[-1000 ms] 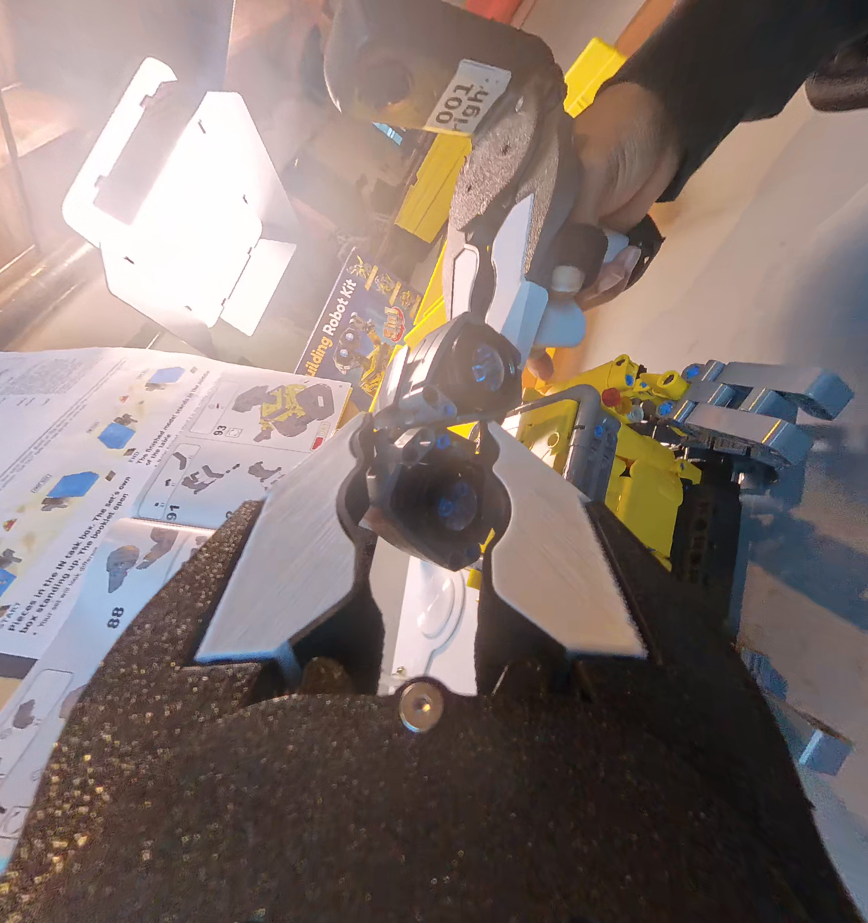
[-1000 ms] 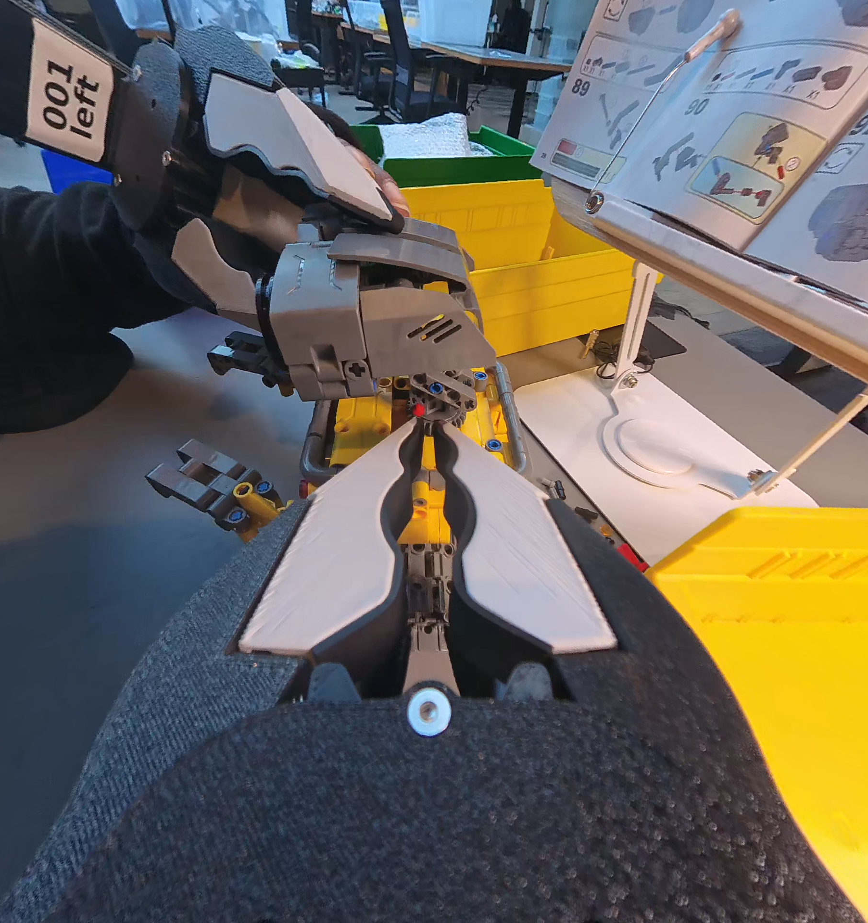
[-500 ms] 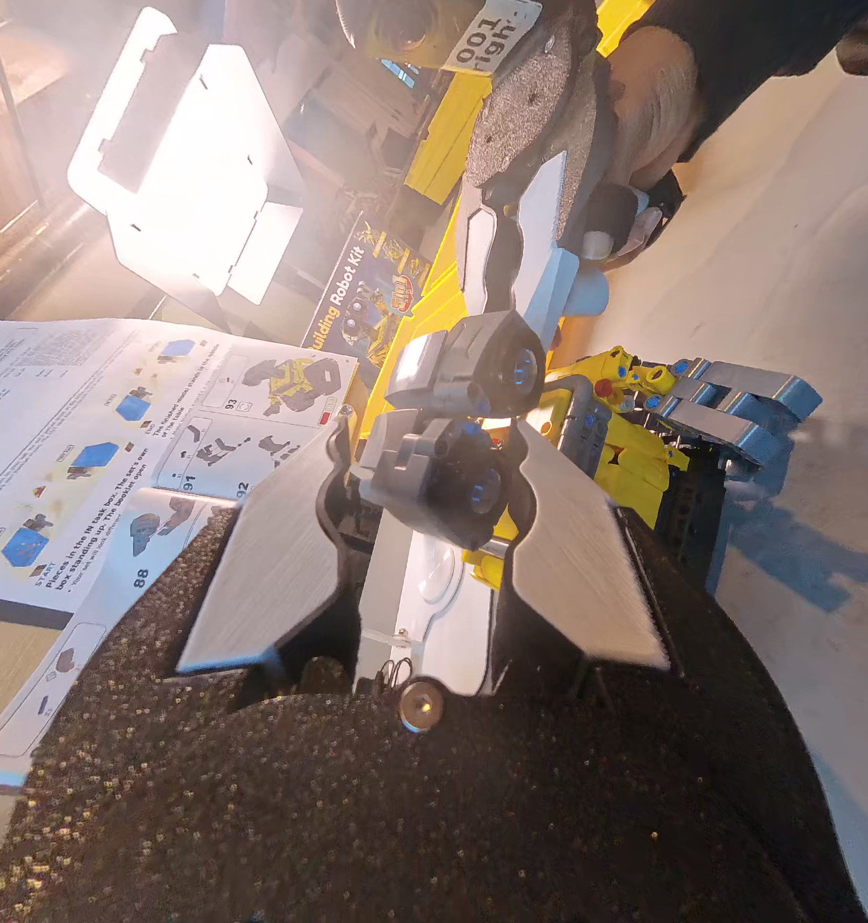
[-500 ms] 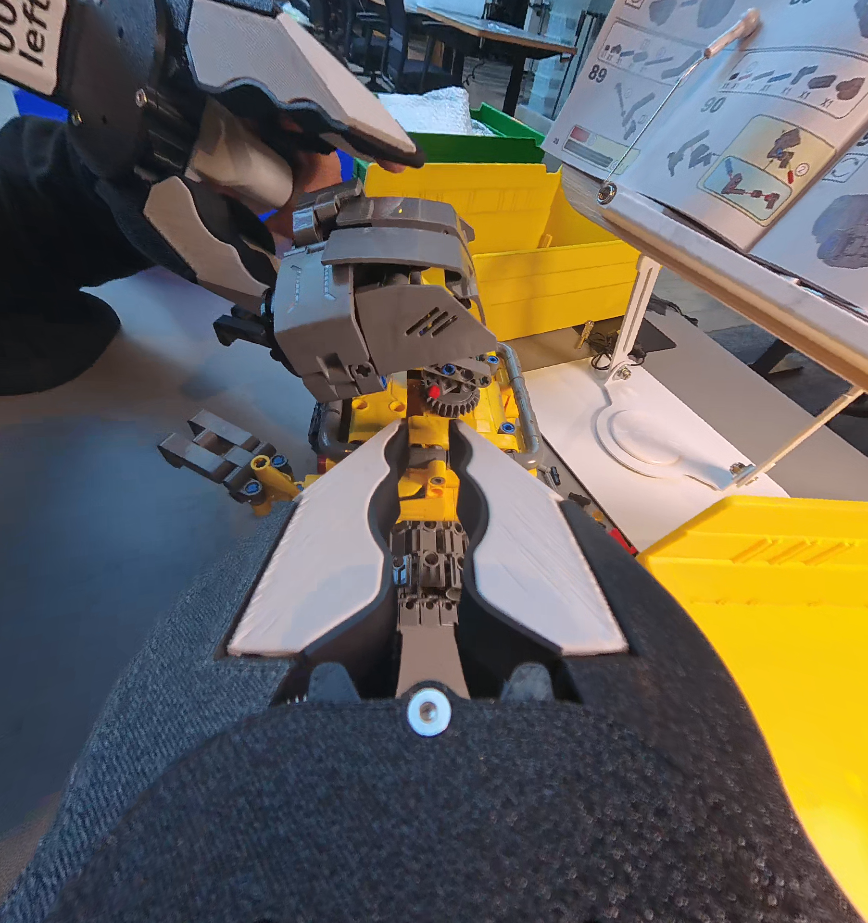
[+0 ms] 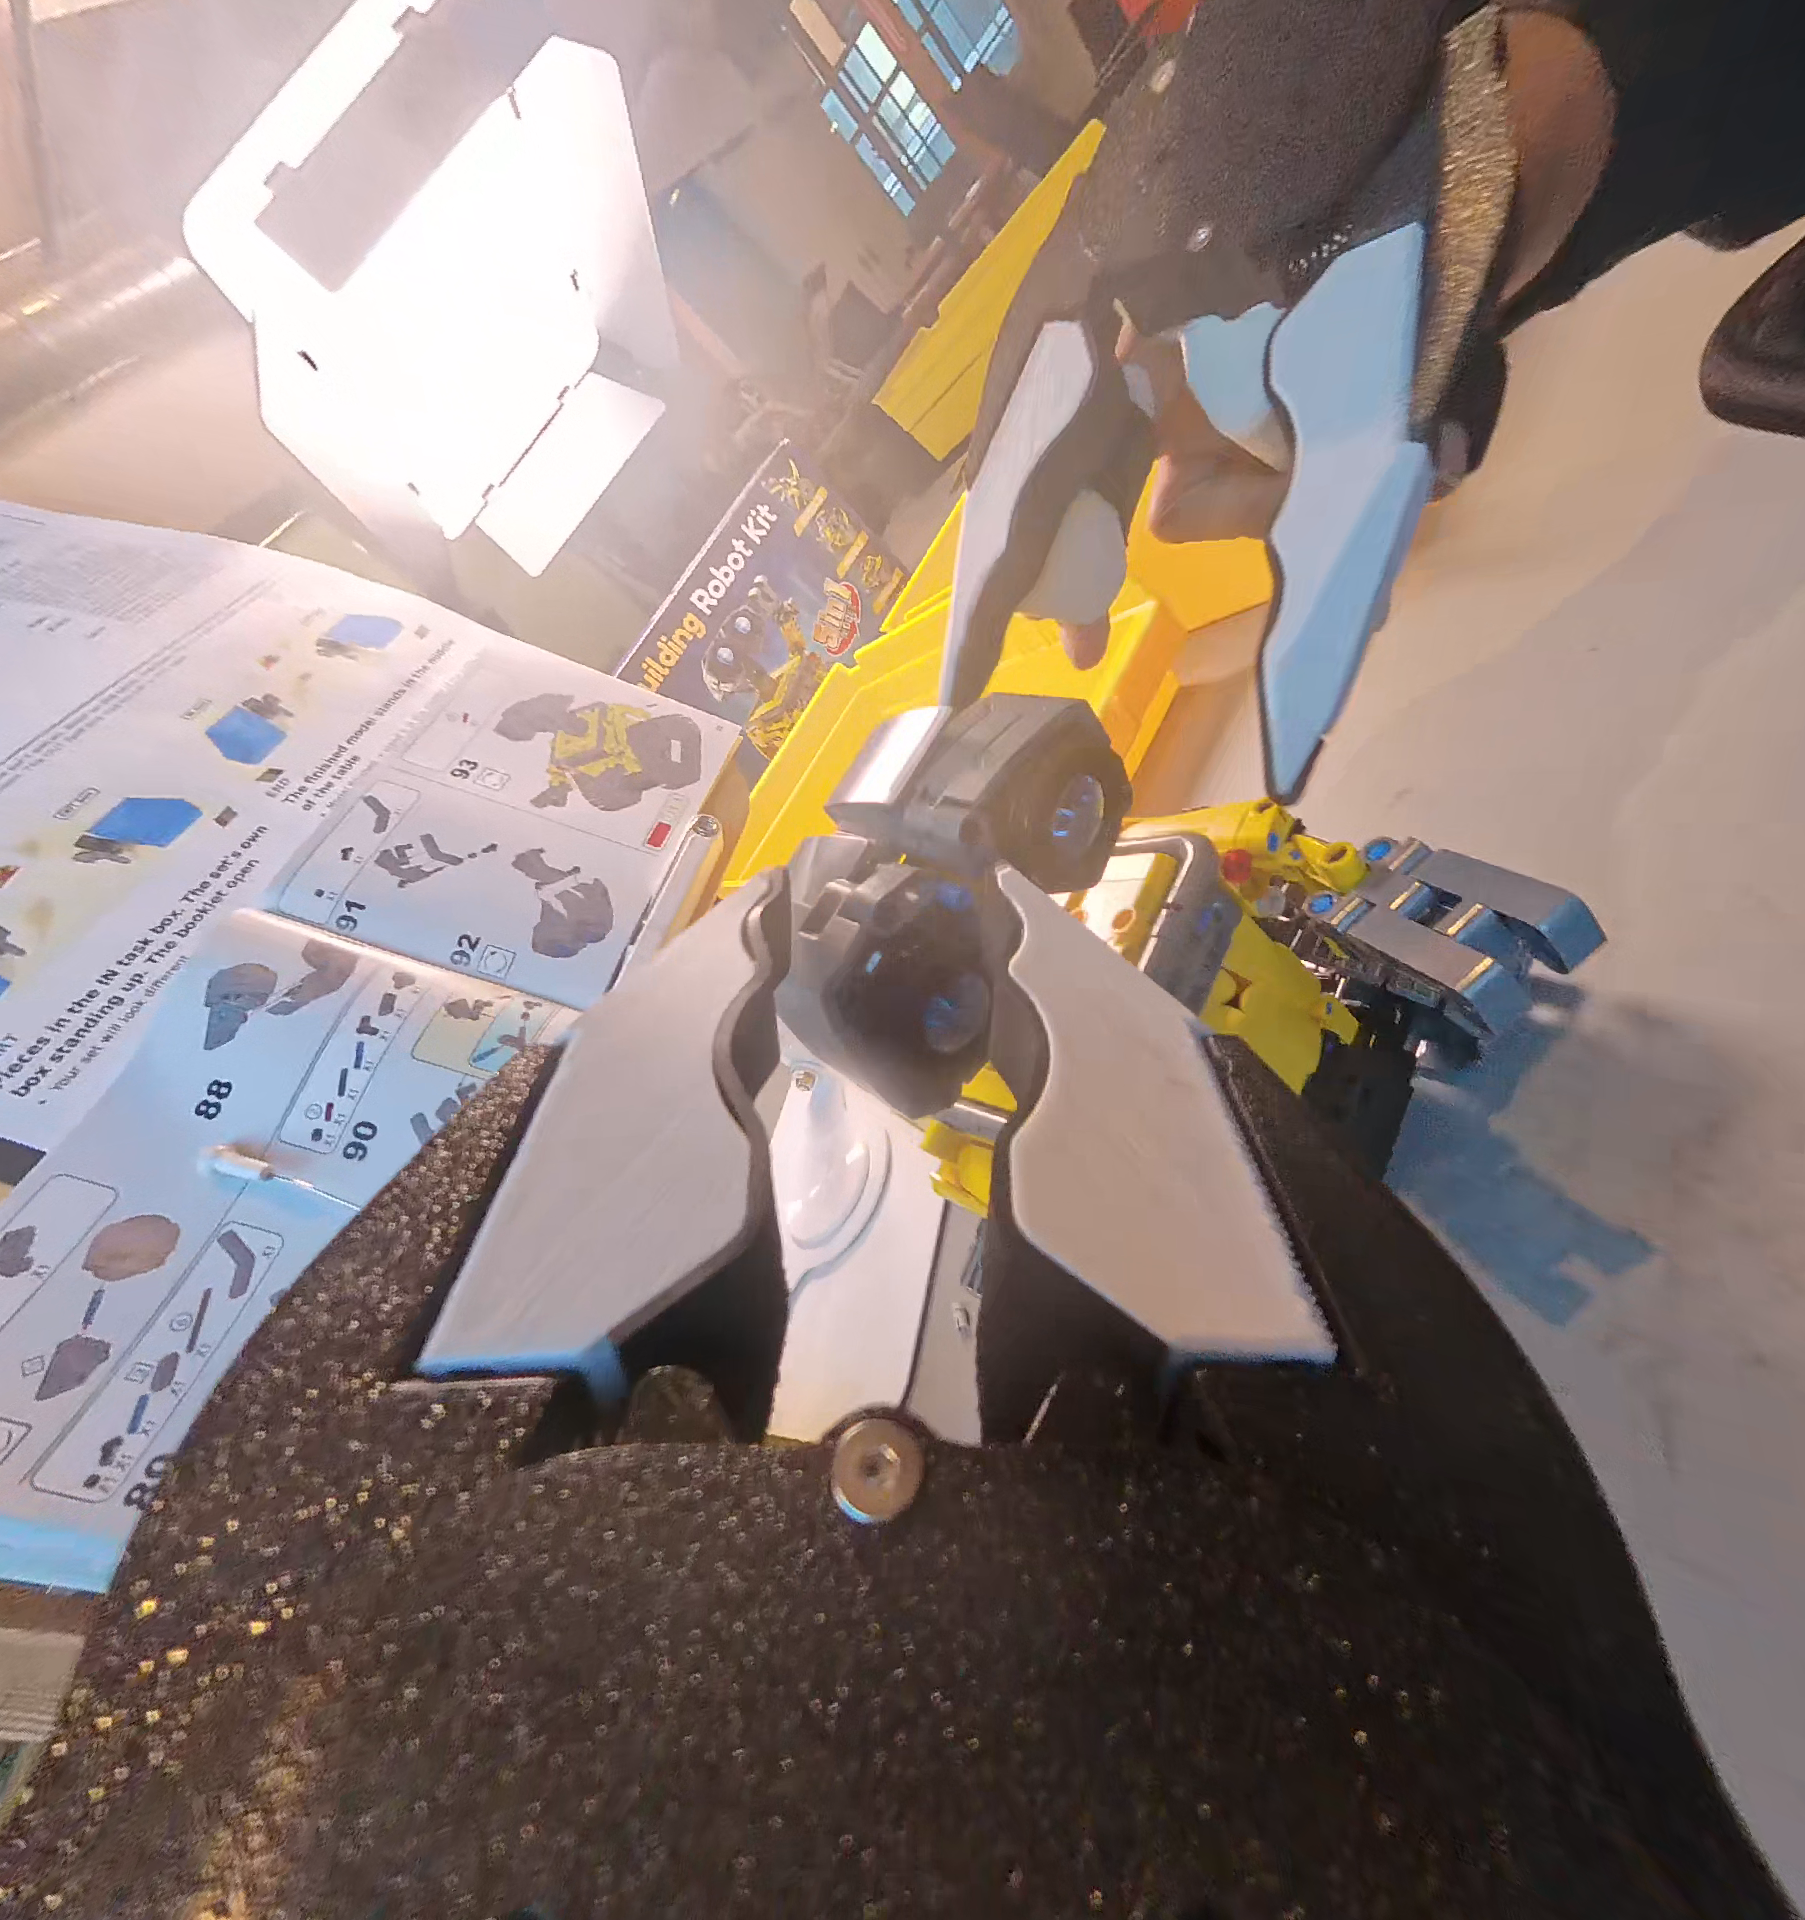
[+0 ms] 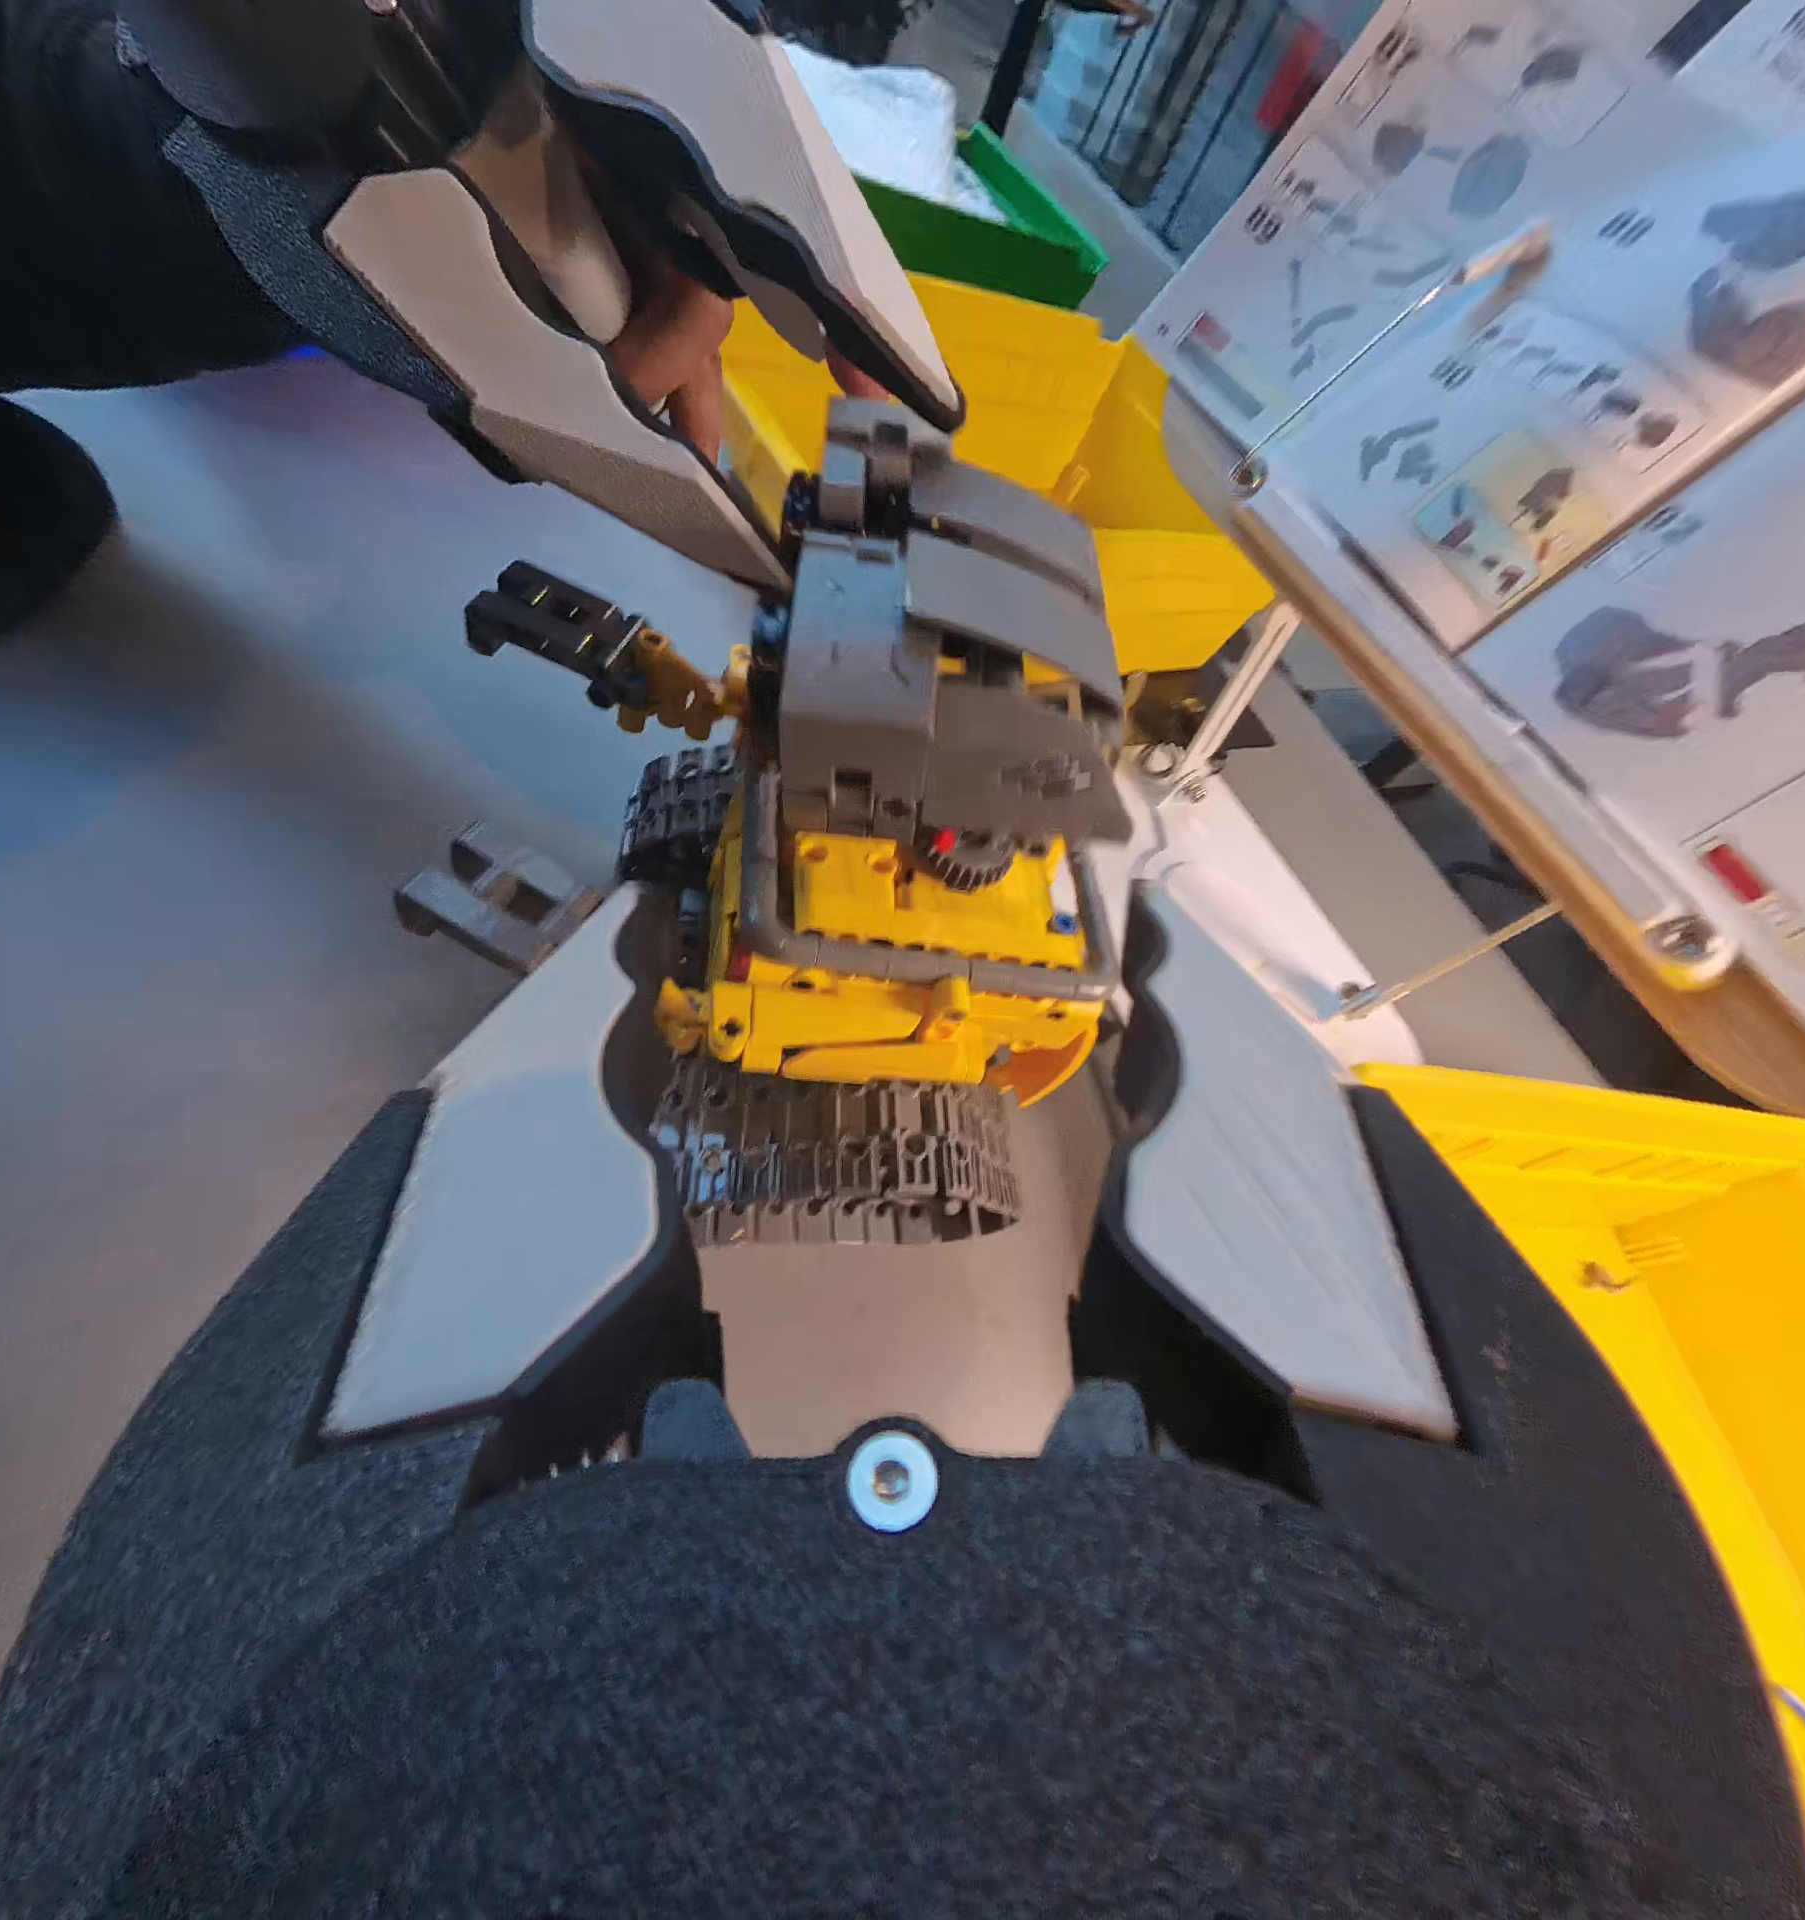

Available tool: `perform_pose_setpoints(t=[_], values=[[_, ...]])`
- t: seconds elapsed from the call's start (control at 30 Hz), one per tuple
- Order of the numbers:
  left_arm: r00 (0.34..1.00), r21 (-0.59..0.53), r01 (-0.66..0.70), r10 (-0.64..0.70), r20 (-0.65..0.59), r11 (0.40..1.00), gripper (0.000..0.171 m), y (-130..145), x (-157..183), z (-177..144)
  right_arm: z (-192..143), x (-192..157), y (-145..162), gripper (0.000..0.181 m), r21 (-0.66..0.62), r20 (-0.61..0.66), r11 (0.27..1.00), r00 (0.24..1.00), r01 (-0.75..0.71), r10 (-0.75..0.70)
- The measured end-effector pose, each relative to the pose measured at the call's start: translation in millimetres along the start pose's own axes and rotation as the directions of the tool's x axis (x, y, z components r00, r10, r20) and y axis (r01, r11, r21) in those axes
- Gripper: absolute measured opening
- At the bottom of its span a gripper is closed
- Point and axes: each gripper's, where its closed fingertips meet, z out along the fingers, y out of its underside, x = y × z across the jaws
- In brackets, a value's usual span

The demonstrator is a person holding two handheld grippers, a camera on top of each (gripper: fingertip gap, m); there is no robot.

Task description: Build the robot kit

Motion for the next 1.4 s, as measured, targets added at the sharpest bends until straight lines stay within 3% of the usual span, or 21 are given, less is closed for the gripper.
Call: perform_pose_setpoints(t=[0.1, 0.23, 0.3, 0.43, 0.53, 0.63, 0.77, 0.93, 1.2, 1.3, 1.4], values=[[0.999, -0.008, 0.05, -0.05, -0.011, 0.999, 0.035, -3, -10, 9, 12, 9, -18, 0.104, 0.002, -0.065, 0.999, 0.997, 0.049, -0.048], [0.982, -0.012, 0.186, -0.186, 0.017, 0.982, 0.041, -4, -25, 13, 24, 28, -23, 0.07, 0.004, -0.028, 1.0, 0.999, -0.018, 0.018], [0.96, 0.022, 0.278, -0.279, 0.02, 0.96, 0.039, -3, -33, 4, 24, 31, -22, 0.07, 0.003, 0.019, 0.996, 0.996, -0.092, 0.092], [0.898, -0.07, 0.428, -0.433, -0.074, 0.901, 0.04, 28, -23, -6, 23, 29, -21, 0.07, 0.002, 0.033, 0.997, 0.996, -0.081, 0.081], [0.84, -0.047, 0.522, -0.523, -0.147, 0.851, 0.034, 30, -16, -6, 25, 28, -22, 0.071, 0.006, 0.013, 0.999, 0.999, -0.046, 0.046], [0.85, -0.031, 0.507, -0.505, -0.15, 0.861, 0.038, 28, -17, -5, 24, 28, -21, 0.071, -0.002, 0.006, 0.999, 0.999, -0.037, 0.037], [0.871, -0.02, 0.446, -0.439, -0.221, 0.895, 0.059, 19, -8, -7, 22, 28, -20, 0.071, 0.018, 0.012, 1.0, 1.0, -0.012, 0.012], [0.784, -0.085, 0.552, -0.551, -0.286, 0.829, 0.081, 39, -3, 2, 22, 28, -20, 0.07, 0.035, 0.031, 0.999, 0.999, 0.008, -0.009], [0.811, -0.037, 0.544, -0.537, -0.231, 0.838, 0.053, 36, -3, 18, 22, 29, -23, 0.07, 0.021, -0.056, 1.0, 0.998, -0.003, 0.004], [0.815, -0.031, 0.544, -0.537, -0.22, 0.839, 0.048, 37, -2, 16, 10, 32, -21, 0.08, 0.017, -0.147, 0.996, 0.985, -0.093, 0.095], [0.82, -0.033, 0.539, -0.532, -0.211, 0.842, 0.046, 38, -2, 15, -6, 17, -19, 0.072, 0.065, -0.209, 0.973, 0.951, -0.221, 0.229]])
